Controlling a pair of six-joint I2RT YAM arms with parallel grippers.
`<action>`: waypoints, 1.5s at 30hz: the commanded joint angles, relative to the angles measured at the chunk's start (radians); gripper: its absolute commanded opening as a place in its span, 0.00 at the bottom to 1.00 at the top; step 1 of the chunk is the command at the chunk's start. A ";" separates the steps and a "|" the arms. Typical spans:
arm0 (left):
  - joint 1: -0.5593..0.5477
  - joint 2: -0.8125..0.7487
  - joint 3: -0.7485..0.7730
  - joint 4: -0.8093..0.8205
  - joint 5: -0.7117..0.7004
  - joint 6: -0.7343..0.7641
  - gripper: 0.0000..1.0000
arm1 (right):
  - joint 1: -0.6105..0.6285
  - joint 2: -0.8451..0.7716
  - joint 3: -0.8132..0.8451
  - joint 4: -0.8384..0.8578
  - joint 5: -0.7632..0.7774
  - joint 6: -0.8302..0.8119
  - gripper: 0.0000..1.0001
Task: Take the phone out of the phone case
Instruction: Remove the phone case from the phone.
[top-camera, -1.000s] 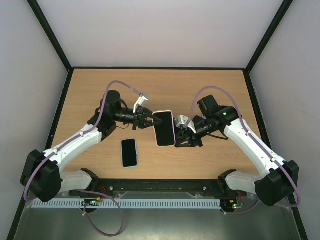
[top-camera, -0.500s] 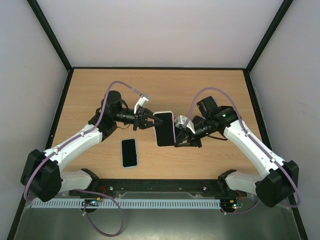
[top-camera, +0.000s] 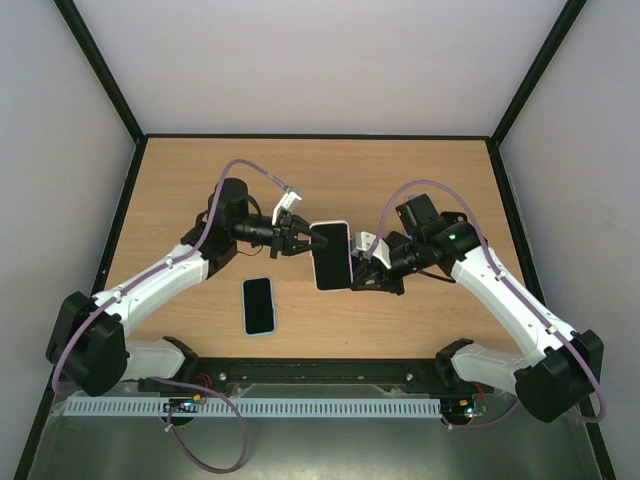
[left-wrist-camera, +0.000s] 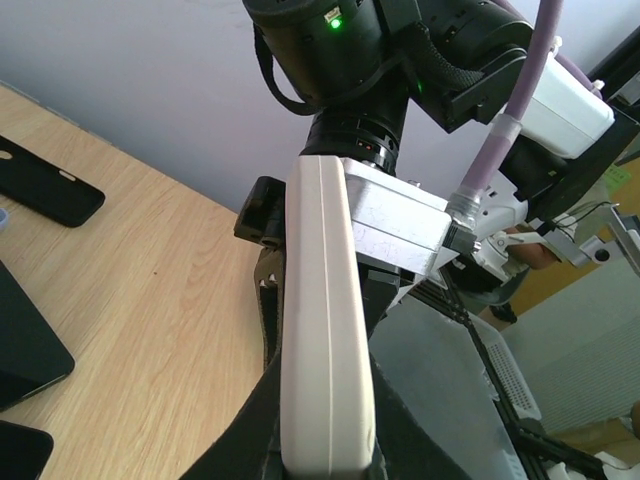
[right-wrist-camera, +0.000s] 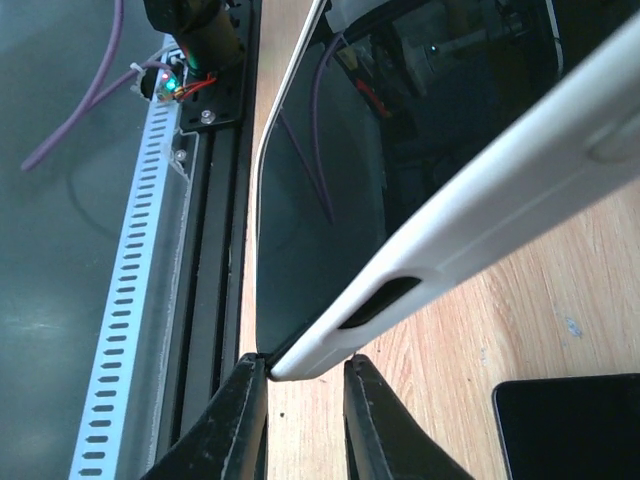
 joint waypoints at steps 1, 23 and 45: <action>-0.053 -0.016 0.051 0.018 0.166 -0.033 0.02 | -0.009 0.010 0.014 0.155 0.132 0.023 0.16; -0.079 0.018 0.119 -0.122 0.212 0.047 0.02 | -0.009 -0.056 -0.037 0.214 0.303 -0.081 0.20; -0.089 -0.029 0.048 -0.090 0.152 0.046 0.02 | -0.018 -0.051 0.082 0.625 0.236 0.647 0.29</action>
